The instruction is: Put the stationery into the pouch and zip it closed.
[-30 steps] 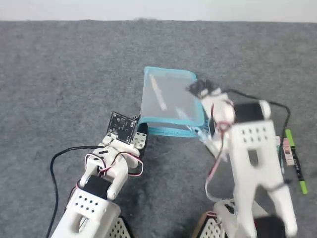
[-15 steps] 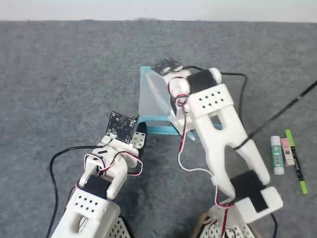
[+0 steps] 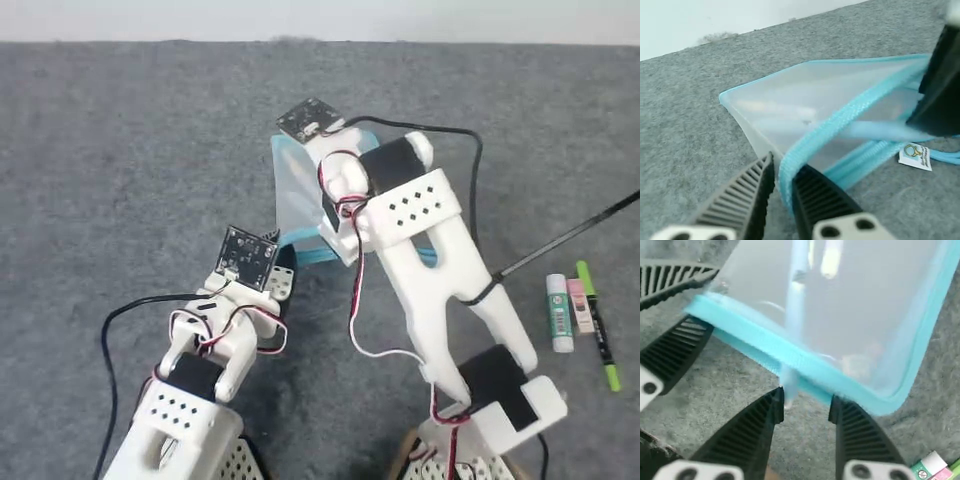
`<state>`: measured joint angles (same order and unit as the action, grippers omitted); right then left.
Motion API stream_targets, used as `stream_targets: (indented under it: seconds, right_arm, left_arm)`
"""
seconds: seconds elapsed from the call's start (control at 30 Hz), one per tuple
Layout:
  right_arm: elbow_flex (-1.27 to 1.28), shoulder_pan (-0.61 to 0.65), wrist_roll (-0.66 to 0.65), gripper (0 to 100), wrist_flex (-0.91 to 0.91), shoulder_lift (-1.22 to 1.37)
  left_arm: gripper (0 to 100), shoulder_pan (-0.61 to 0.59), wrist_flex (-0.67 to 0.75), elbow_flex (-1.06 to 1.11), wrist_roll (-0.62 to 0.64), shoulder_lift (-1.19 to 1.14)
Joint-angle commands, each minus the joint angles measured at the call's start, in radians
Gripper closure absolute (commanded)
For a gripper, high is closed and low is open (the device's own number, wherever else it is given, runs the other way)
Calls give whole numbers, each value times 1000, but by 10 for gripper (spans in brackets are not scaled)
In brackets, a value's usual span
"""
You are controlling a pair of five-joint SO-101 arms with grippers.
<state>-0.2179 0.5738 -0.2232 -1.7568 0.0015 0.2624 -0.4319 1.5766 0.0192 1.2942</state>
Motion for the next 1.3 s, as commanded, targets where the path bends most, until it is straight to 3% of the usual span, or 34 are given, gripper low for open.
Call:
stream_targets:
  seconds: [0.0,0.17,0.33,0.4,0.57,0.7,0.83,1.03,1.27]
  right_arm:
    - [-64,25,-31,839,-38,-27]
    - [-64,-39,-34,839,-36,-120]
    - [8,-117,-100,842,-41,-329]
    - [87,-182,-146,841,-39,-392]
    - [396,-453,-311,842,-10,-421]
    - [569,-785,-532,842,84,-424]
    - [655,-1102,-758,842,266,-420]
    - [700,-1325,-927,843,397,-357]
    - [697,-1480,-1086,843,496,-148]
  left_arm:
    - [988,0,28,-7,-14,12]
    - [988,-5,28,-7,-8,17]
    - [988,-186,31,-51,138,11]
    - [988,-187,31,-51,132,9]
    - [988,-3,20,-21,3,11]
    - [988,-141,20,-41,81,9]
    - [988,-109,-20,-44,18,15]
    - [988,-75,-28,-42,21,11]
    - [988,-77,-26,-27,18,15]
